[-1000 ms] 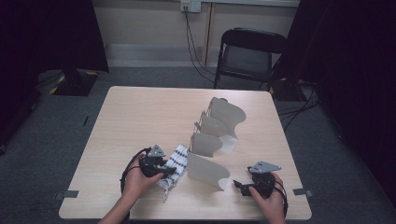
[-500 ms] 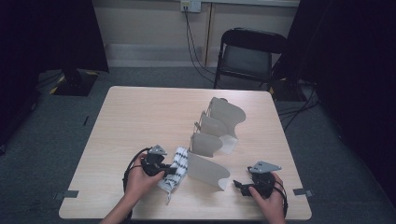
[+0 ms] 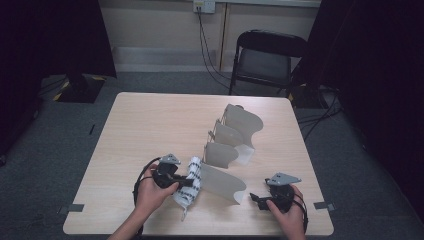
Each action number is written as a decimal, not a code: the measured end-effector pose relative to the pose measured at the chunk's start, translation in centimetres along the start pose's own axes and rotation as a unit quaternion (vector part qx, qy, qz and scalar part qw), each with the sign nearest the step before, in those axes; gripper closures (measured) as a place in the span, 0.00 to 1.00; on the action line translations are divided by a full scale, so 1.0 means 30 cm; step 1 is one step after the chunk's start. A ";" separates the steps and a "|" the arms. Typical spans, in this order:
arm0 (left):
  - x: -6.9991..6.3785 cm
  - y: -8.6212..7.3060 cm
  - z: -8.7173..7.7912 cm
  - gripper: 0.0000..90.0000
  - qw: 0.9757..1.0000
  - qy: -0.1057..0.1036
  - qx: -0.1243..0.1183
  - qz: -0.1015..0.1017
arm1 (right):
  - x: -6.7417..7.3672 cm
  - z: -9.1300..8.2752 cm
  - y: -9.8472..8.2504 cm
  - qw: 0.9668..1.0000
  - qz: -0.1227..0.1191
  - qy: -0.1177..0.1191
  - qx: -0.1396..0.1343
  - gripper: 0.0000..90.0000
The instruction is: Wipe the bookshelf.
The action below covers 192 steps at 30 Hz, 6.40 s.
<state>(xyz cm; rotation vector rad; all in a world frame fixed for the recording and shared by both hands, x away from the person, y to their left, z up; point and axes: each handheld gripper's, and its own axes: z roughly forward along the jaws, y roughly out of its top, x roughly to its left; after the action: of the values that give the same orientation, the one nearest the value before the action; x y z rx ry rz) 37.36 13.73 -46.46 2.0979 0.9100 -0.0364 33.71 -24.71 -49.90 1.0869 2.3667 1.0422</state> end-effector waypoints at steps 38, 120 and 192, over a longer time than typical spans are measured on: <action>-0.085 0.199 -0.198 0.90 0.997 -0.001 -0.071 0.038 | 0.000 0.000 0.000 1.000 0.001 0.000 0.000 0.18; -0.135 0.293 -0.277 0.89 0.996 0.018 -0.066 0.056 | 0.000 0.000 0.000 1.000 0.000 0.000 0.000 0.18; -0.019 0.205 -0.076 0.88 0.997 0.029 -0.056 0.045 | 0.000 0.000 0.000 1.000 0.000 0.000 0.000 0.18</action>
<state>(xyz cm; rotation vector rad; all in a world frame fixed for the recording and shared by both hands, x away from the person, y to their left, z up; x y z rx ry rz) 40.10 12.57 -40.58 2.0418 0.8309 0.1208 33.70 -24.70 -49.89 1.0860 2.3674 1.0424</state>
